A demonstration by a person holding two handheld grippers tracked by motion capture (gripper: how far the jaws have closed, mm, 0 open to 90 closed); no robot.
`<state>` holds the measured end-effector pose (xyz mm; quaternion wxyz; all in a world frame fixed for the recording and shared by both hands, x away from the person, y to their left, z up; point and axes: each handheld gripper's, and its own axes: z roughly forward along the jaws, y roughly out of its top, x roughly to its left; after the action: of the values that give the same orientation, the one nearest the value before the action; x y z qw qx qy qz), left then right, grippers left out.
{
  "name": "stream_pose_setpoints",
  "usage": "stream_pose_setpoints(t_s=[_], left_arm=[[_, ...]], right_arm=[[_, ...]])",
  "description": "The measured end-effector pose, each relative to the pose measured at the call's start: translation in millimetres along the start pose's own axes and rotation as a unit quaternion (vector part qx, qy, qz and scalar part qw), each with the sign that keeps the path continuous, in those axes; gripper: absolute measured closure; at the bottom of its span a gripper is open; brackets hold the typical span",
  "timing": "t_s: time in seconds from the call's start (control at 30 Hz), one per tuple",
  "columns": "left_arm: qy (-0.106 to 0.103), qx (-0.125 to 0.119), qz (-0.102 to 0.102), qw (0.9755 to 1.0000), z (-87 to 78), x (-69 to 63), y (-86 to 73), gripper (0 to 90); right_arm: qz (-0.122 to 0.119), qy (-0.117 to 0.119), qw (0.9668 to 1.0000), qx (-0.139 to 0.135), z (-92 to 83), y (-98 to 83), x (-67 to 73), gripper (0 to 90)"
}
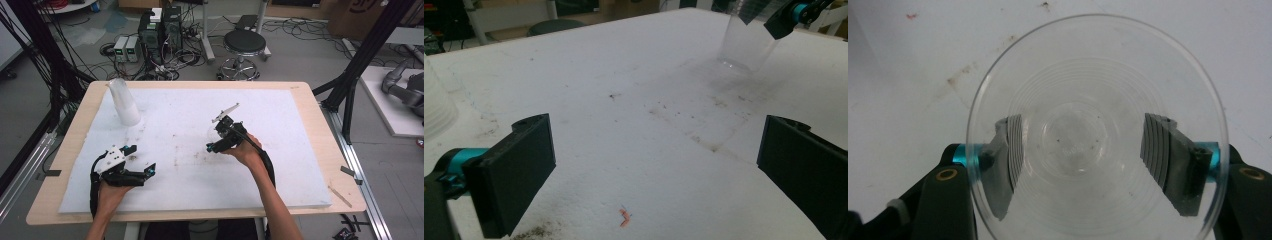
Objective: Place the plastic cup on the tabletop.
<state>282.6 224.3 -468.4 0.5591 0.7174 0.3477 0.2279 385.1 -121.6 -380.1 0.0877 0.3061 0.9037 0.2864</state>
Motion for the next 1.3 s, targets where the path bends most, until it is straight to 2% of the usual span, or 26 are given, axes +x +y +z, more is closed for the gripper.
stream_pose_setpoints(t_s=[0.27,0.47,0.77,0.87,0.93,1.03,1.3], left_arm=[[0.001,-0.002,-0.005,1.0,-0.1,0.7,-0.2,2.0],[0.0,-0.003,-0.005,1.0,-0.5,0.8,-0.2,2.0],[0.0,-0.002,-0.004,1.0,-0.4,0.8,-0.2,2.0],[0.0,-0.002,-0.004,1.0,-0.4,0.7,-0.2,2.0],[-0.002,-0.003,-0.004,1.0,-0.5,0.8,-0.2,2.0],[-0.002,-0.003,-0.003,1.0,-0.7,0.9,-0.3,2.0],[-0.006,-0.008,-0.005,0.9999,-1.1,1.0,-0.7,2.0]], right_arm=[[-0.01,-0.013,0.9995,0.027,14.4,2.5,2.2,33.7],[-0.003,-0.01,0.9999,0.012,24.6,2.7,4.3,33.5],[-0.01,-0.015,0.9998,0.009,30.4,6.7,6.5,33.0],[-0.028,-0.017,0.9994,0.012,33.3,7.1,7.9,25.4],[-0.031,-0.024,0.9991,0.016,36.6,7.1,9.1,19.8],[-0.037,-0.034,0.9986,0.015,38.3,7.6,12.2,18.7],[-0.026,-0.035,0.999,0.011,37.5,4.8,8.7,17.7]])
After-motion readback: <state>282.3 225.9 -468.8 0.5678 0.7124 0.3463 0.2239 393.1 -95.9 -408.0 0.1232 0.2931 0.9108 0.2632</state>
